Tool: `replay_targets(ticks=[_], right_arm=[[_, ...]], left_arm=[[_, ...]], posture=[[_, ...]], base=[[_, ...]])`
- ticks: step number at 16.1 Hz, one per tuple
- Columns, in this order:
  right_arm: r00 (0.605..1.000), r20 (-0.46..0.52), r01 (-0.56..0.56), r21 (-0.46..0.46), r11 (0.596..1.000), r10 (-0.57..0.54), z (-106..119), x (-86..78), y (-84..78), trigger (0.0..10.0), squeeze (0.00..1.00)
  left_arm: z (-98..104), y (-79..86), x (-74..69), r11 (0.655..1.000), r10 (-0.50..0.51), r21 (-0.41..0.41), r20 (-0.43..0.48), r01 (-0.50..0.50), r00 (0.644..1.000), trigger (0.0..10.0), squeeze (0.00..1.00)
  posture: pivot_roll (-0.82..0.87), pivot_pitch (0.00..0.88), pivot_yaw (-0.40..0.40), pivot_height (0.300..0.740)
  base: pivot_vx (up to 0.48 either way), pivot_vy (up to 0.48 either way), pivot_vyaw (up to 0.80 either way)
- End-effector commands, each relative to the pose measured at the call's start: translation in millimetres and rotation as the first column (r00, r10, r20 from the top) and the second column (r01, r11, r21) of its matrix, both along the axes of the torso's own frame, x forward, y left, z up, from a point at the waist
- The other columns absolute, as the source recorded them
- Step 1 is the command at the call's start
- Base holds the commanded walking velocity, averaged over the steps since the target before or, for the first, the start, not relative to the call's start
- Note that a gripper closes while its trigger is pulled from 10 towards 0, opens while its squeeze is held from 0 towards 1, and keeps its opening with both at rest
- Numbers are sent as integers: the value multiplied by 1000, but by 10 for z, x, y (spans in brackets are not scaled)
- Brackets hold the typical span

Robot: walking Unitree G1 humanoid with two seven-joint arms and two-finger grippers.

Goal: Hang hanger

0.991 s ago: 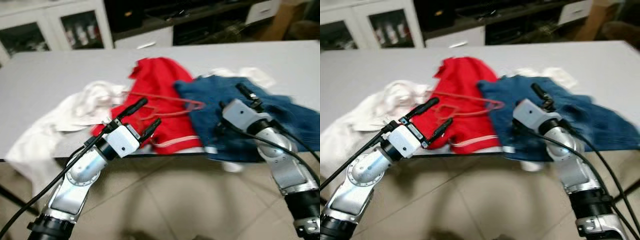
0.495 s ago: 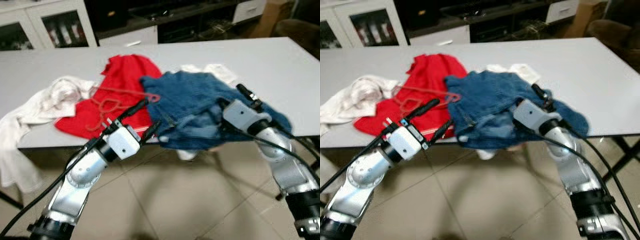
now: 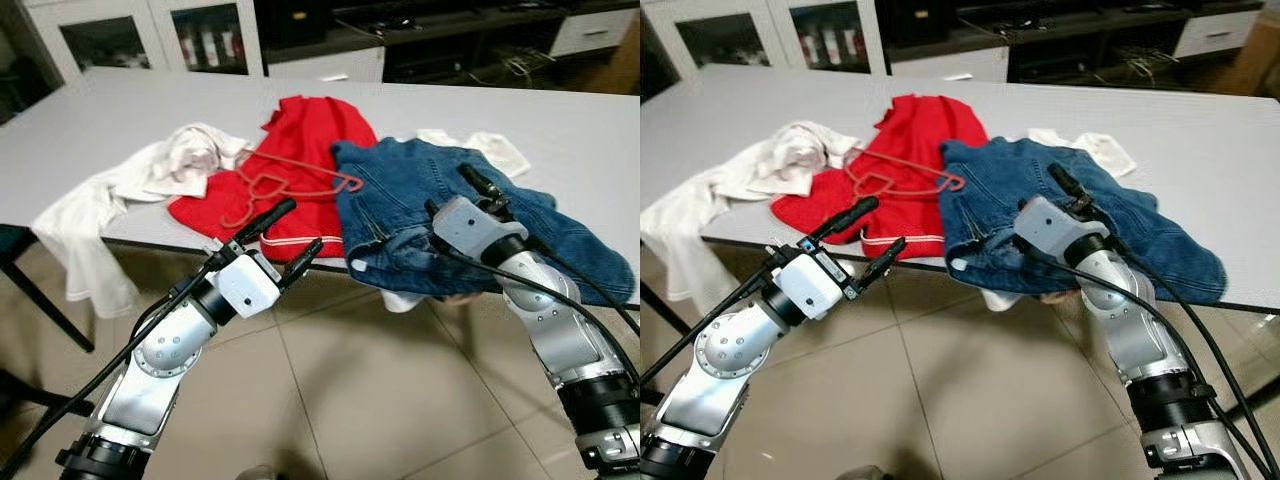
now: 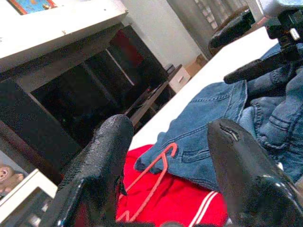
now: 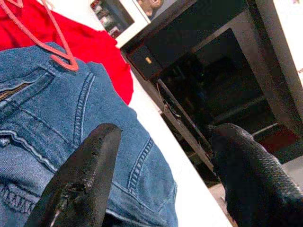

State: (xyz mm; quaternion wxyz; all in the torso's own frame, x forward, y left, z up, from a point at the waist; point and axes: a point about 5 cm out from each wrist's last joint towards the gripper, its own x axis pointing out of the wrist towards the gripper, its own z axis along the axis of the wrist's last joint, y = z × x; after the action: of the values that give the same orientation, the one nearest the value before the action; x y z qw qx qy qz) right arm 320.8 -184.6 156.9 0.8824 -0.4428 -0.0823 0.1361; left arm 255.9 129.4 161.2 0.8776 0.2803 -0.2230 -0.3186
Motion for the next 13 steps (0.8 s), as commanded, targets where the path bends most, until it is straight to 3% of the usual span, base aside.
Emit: replay_targets(ticks=[1, 6, 13], right_arm=[[1000, 11, -14, -12, 1000, 14, 31, 21, 26, 10000, 0], [1000, 8, -17, -20, 1000, 17, 21, 30, 42, 10000, 0], [997, 9, -71, -1, 997, 71, 35, 58, 143, 10000, 0]], left_arm=[[27, 12, 22, 1000, 9, 10, 10, -9, 1000, 10000, 0], [20, -33, 17, 1000, 8, -1, 11, -8, 1000, 10000, 0], [-3, -50, 50, 997, 63, -53, -24, -64, 998, 10000, 0]], posture=[[-46, 0, 48, 740], [-50, 0, 41, 740], [-43, 0, 41, 740]], base=[[0, 0, 794], [0, 0, 794], [0, 0, 0]])
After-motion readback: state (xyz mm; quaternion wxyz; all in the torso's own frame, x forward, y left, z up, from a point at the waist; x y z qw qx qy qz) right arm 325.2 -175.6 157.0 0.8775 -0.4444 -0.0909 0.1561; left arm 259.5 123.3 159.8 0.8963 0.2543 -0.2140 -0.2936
